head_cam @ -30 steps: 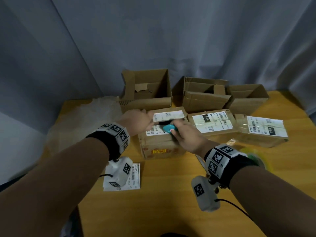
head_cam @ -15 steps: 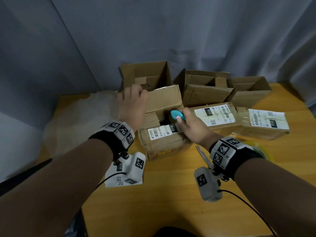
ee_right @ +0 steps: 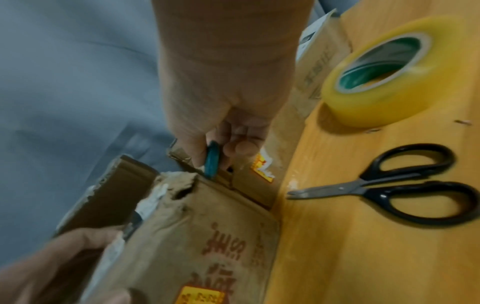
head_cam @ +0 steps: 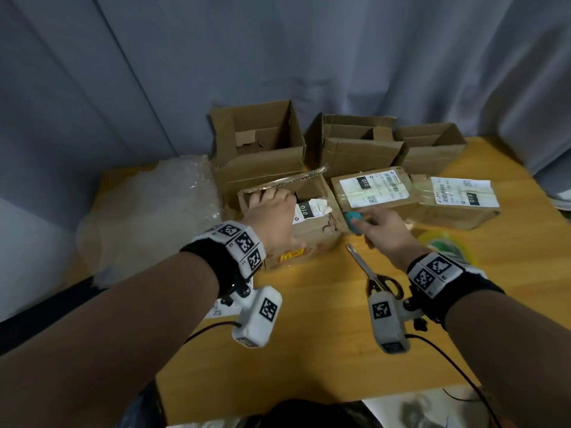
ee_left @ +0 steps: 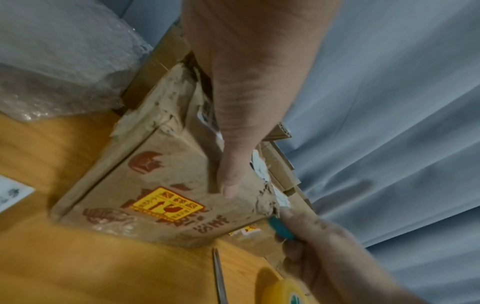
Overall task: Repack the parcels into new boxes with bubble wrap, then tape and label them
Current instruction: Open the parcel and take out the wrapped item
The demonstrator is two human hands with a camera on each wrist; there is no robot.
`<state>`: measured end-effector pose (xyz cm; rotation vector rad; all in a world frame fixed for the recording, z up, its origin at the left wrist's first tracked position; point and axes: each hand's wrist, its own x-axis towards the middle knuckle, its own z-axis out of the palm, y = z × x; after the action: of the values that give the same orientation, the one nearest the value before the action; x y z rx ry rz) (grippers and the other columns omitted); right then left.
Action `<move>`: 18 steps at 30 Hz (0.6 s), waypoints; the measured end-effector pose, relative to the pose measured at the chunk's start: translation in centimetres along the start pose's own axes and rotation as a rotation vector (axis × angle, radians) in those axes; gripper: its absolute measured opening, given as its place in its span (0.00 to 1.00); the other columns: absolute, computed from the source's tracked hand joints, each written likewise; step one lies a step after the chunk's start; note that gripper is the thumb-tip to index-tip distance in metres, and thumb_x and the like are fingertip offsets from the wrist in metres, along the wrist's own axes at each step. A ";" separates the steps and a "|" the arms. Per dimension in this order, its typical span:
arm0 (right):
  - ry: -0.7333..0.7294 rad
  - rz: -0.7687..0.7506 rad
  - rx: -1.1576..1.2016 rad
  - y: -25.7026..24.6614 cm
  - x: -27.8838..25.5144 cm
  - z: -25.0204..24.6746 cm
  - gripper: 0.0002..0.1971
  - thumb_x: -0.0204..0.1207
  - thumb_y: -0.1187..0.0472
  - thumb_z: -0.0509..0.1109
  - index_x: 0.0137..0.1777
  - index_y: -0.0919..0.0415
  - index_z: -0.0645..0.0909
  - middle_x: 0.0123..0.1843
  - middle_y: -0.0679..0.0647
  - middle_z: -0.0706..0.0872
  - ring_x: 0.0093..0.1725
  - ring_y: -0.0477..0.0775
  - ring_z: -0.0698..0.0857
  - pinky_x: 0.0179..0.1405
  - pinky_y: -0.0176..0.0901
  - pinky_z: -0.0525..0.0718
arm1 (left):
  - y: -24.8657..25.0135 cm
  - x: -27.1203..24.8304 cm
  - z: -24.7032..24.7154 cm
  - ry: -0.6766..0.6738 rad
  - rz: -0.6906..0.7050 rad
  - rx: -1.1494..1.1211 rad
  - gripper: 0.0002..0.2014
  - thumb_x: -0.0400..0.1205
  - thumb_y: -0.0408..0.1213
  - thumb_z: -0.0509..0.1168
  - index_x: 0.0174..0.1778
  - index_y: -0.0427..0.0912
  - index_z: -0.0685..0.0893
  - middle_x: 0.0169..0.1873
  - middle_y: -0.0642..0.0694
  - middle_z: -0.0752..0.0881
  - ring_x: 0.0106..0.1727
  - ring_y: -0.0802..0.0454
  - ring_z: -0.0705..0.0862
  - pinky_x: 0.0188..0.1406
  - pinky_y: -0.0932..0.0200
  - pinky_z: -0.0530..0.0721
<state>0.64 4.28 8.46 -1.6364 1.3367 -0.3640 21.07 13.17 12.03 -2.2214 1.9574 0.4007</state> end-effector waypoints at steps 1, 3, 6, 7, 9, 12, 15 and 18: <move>-0.006 0.038 -0.009 1.1 -0.2 0.2 0.17 0.80 0.57 0.70 0.66 0.61 0.76 0.47 0.59 0.84 0.33 0.50 0.79 0.32 0.43 0.77 | 0.2 -0.2 0.2 0.031 -0.009 -0.001 0.45 0.70 0.64 0.69 0.77 0.41 0.63 0.75 0.45 0.64 0.75 0.45 0.61 0.75 0.47 0.59; -0.040 0.142 -0.097 2.8 -0.6 0.9 0.19 0.79 0.54 0.71 0.64 0.61 0.73 0.45 0.59 0.84 0.32 0.51 0.80 0.30 0.44 0.78 | 0.4 -0.4 0.6 0.092 -0.034 -0.015 0.44 0.70 0.64 0.70 0.76 0.41 0.65 0.71 0.46 0.66 0.72 0.46 0.64 0.72 0.47 0.62; -0.143 0.263 -0.304 4.4 -1.1 2.2 0.18 0.80 0.55 0.69 0.62 0.68 0.76 0.38 0.59 0.83 0.33 0.55 0.81 0.28 0.44 0.78 | 0.5 -1.0 0.8 0.140 -0.053 0.031 0.43 0.68 0.67 0.69 0.74 0.44 0.68 0.75 0.44 0.63 0.76 0.45 0.58 0.77 0.42 0.56; -0.157 0.277 -0.339 4.4 -1.2 2.4 0.17 0.81 0.56 0.67 0.61 0.71 0.78 0.37 0.60 0.82 0.34 0.57 0.80 0.30 0.45 0.78 | 0.5 -1.1 0.7 0.146 -0.053 0.067 0.43 0.68 0.68 0.68 0.74 0.45 0.69 0.78 0.43 0.60 0.79 0.43 0.54 0.79 0.39 0.50; -0.097 0.247 -0.417 3.9 -1.1 2.7 0.15 0.83 0.57 0.64 0.59 0.70 0.80 0.44 0.62 0.84 0.42 0.60 0.82 0.39 0.48 0.80 | 0.6 -1.3 0.4 0.145 -0.056 0.118 0.43 0.67 0.69 0.67 0.73 0.46 0.71 0.81 0.42 0.53 0.82 0.40 0.46 0.78 0.32 0.38; 0.196 -0.002 -0.402 1.9 -0.7 2.3 0.13 0.83 0.57 0.61 0.61 0.64 0.78 0.58 0.62 0.83 0.55 0.61 0.83 0.53 0.50 0.81 | 0.9 -1.4 0.0 0.127 -0.064 0.152 0.42 0.65 0.70 0.68 0.71 0.48 0.72 0.83 0.41 0.46 0.82 0.37 0.37 0.74 0.27 0.31; 0.130 -0.364 -0.349 -1.8 -0.1 1.0 0.21 0.79 0.52 0.68 0.68 0.60 0.75 0.65 0.56 0.77 0.65 0.56 0.77 0.65 0.51 0.77 | 1.0 -1.2 -0.5 0.092 -0.065 0.135 0.42 0.64 0.69 0.70 0.70 0.49 0.70 0.83 0.40 0.49 0.82 0.35 0.37 0.73 0.25 0.31; -0.250 -0.433 -0.565 -4.1 0.9 0.3 0.45 0.67 0.48 0.79 0.81 0.54 0.60 0.76 0.52 0.69 0.76 0.56 0.66 0.75 0.52 0.68 | 0.8 -0.9 -1.3 0.113 -0.026 0.087 0.41 0.66 0.66 0.71 0.70 0.48 0.69 0.77 0.42 0.61 0.82 0.38 0.49 0.73 0.24 0.34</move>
<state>3.61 3.45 11.31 -2.3654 0.9315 -0.0182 20.33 13.51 13.54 -2.2575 1.9574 0.1868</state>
